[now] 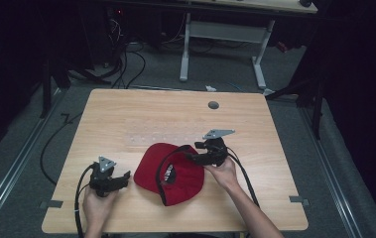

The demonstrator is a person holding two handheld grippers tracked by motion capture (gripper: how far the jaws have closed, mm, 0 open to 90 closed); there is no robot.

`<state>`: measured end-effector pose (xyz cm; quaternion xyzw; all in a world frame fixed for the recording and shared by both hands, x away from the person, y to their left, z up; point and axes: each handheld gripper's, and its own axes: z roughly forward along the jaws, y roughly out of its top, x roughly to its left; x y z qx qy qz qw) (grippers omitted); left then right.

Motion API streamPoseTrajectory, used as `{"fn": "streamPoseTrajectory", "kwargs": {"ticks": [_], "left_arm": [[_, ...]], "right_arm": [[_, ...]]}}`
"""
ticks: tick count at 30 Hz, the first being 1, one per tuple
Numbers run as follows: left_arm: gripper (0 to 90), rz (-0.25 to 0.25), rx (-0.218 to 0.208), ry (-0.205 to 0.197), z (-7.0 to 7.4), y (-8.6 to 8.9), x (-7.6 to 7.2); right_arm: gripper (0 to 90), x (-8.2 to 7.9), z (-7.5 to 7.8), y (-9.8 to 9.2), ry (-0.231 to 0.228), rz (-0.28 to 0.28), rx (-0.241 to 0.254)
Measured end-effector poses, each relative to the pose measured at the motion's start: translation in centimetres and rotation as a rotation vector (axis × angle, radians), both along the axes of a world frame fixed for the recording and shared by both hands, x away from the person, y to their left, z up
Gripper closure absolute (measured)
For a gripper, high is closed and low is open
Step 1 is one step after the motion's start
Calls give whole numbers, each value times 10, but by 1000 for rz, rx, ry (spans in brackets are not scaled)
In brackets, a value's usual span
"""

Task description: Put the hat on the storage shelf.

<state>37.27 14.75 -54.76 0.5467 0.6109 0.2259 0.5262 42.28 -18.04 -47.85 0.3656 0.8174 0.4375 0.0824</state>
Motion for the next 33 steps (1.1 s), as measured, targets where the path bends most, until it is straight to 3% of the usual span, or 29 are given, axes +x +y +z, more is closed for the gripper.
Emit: {"fn": "streamPoseTrajectory", "kwargs": {"ticks": [7, 14, 16, 23, 25, 30, 33], "left_arm": [[250, -4, 0, 0, 0, 0, 0], [250, -10, 0, 1, 0, -1, 0], [250, -12, 1, 1, 0, -1, -1], [250, -19, 0, 1, 0, -1, -1], [250, -19, 1, 1, 0, -2, -1], [250, -21, 4, 1, 0, -1, -1], [250, -20, 3, 1, 0, -1, -1]], "right_arm": [[326, 9, 0, 14, 2, 44, -14], [332, 20, -6, 30, 41, 85, -38], [362, 22, -8, 34, 32, 87, -45], [432, 28, -22, 42, 72, 118, -51], [465, 29, -26, 42, 89, 123, -51], [625, 29, -30, 41, 78, 150, -79], [717, 28, -30, 37, 83, 172, -49]]}}
